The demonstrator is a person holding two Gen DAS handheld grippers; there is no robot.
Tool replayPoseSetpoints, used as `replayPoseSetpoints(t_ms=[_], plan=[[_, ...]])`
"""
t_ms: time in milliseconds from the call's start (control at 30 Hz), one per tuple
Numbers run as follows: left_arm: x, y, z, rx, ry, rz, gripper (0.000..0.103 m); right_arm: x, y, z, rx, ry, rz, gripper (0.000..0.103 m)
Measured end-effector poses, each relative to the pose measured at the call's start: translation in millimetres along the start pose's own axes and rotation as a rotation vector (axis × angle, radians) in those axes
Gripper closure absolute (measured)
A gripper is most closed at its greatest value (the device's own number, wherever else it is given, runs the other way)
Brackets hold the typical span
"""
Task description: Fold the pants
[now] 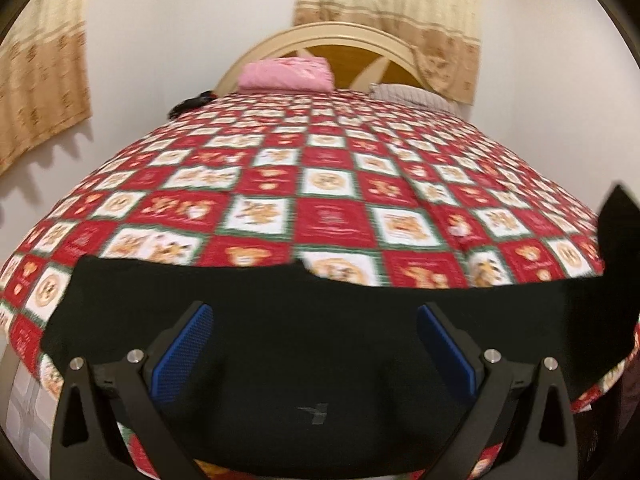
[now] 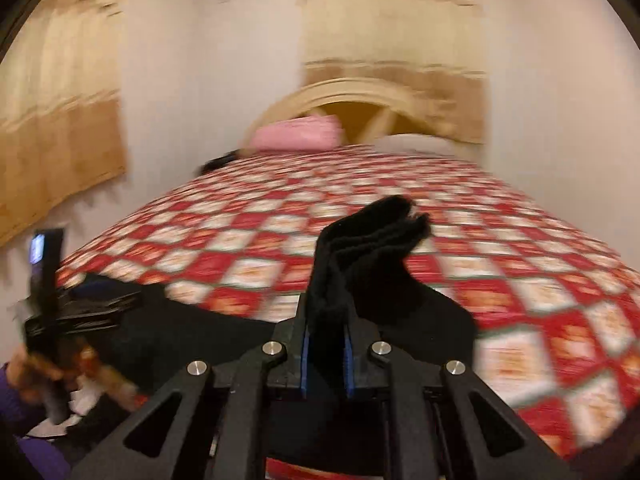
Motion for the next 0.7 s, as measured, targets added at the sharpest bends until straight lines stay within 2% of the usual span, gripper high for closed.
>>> replayPoseSetpoints(t_ms=[133,200,300,433,467,500,533,567,600,633,700], plan=[[2.2,3.8,-31.4,0.056,-0.052,-0.001,0.000,-43.9,41.4,-72.3,0.071,-0.134,-0.061,0.090],[2.6,6.9,-44.0,0.079,-0.068,-0.003,0.000,-55.1,66.6,-100.7,0.149,-0.164,-0.105,0.090],[0.4,10.5,-56.7,0.094,-0.082,-0.005,0.000,-63.4,99.4,-128.0,0.300,-0.113,-0.135,0.089],[-4.6,12.2,-60.5,0.071,-0.093,-0.009,0.000,-56.6,108.2,-132.5,0.388,-0.070,-0.102,0.085],[-5.2,12.2,-60.8,0.065,-0.092,-0.009,0.000,-54.2,107.3,-132.3,0.388,-0.076,-0.107,0.082],[-6.3,12.4,-59.4,0.058,-0.088,-0.010,0.000,-50.9,105.2,-131.4,0.366,-0.108,-0.112,0.072],[-6.3,12.5,-58.0,0.052,-0.084,-0.009,0.000,-45.6,102.3,-130.6,0.318,-0.178,-0.119,0.065],[-6.5,12.3,-57.0,0.045,-0.078,-0.008,0.000,-43.8,100.0,-133.3,0.270,-0.245,-0.124,0.043],[-6.2,12.3,-56.1,0.037,-0.073,-0.006,0.000,-38.3,97.3,-132.5,0.226,-0.309,-0.125,0.028],[-5.4,12.2,-54.6,0.027,-0.069,-0.004,0.000,-31.9,93.1,-130.3,0.177,-0.374,-0.125,0.028],[-2.9,11.5,-52.1,0.005,-0.071,0.005,0.000,-23.2,80.2,-121.2,0.066,-0.432,-0.093,0.028]])
Point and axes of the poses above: each gripper's, at about its wrist camera, not at the fingertips, and x roughly against the way its jaws point, z to its right, y to its underside, the point moved 2 cm from there along -x, roughly the way its jaws point, and after that the axes turned 13 degrees about z, right-handed, at the moved point
